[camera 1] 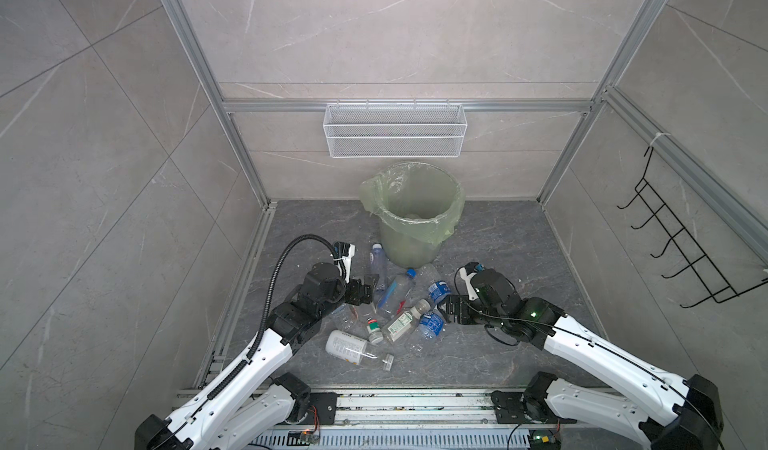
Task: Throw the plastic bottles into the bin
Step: 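Reach the right gripper down onto the blue-labelled bottles near the pile centre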
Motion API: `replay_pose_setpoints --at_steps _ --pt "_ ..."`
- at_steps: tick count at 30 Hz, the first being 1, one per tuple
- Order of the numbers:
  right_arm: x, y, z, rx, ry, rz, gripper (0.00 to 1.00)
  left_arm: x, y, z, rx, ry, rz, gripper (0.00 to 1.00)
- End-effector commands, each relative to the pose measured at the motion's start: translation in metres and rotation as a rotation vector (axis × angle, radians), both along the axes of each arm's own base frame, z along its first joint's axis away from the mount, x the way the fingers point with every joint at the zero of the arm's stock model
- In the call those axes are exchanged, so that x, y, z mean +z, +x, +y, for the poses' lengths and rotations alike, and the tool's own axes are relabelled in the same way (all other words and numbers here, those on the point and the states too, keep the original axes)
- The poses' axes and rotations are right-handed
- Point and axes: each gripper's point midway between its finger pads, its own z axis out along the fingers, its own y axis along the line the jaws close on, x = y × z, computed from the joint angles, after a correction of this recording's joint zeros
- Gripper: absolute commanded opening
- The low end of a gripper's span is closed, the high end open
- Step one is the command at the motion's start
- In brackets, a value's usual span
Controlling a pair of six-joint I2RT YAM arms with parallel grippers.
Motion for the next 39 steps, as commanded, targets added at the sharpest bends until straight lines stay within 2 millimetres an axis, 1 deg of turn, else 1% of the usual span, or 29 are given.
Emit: replay_pose_setpoints --at_steps 1,4,6,8,11,15,23,29,33,39 --pt "-0.014 -0.001 0.004 -0.065 -0.005 0.029 0.91 0.016 -0.001 0.004 0.035 -0.087 -0.068 0.95" --pt "-0.025 -0.005 0.015 -0.067 -0.011 0.049 0.91 0.013 -0.011 0.007 0.021 -0.134 -0.118 0.94" --pt "-0.032 -0.007 0.02 -0.067 -0.019 0.061 0.91 0.009 -0.015 0.01 0.02 -0.125 -0.13 0.94" --pt "-0.036 -0.009 0.026 -0.069 -0.025 0.068 0.91 0.002 -0.018 0.014 0.028 -0.116 -0.129 0.94" --pt "-0.044 -0.01 0.03 -0.085 -0.032 0.086 0.92 -0.01 -0.02 0.015 0.031 -0.111 -0.121 0.93" --pt "-0.056 -0.011 0.036 -0.094 -0.032 0.119 0.92 -0.02 -0.023 0.019 0.037 -0.097 -0.117 0.93" --pt "-0.081 -0.013 0.042 -0.111 -0.047 0.166 0.92 -0.039 -0.027 0.021 0.025 -0.076 -0.123 0.93" --pt "-0.095 -0.013 0.044 -0.113 -0.068 0.183 0.91 -0.047 -0.029 0.019 0.008 -0.065 -0.121 0.92" --pt "-0.102 -0.012 0.045 -0.114 -0.075 0.192 0.85 -0.053 -0.03 0.019 0.003 -0.049 -0.113 0.92" --pt "-0.11 -0.014 0.042 -0.118 -0.098 0.202 0.84 -0.061 -0.033 0.022 0.001 -0.026 -0.109 0.92"
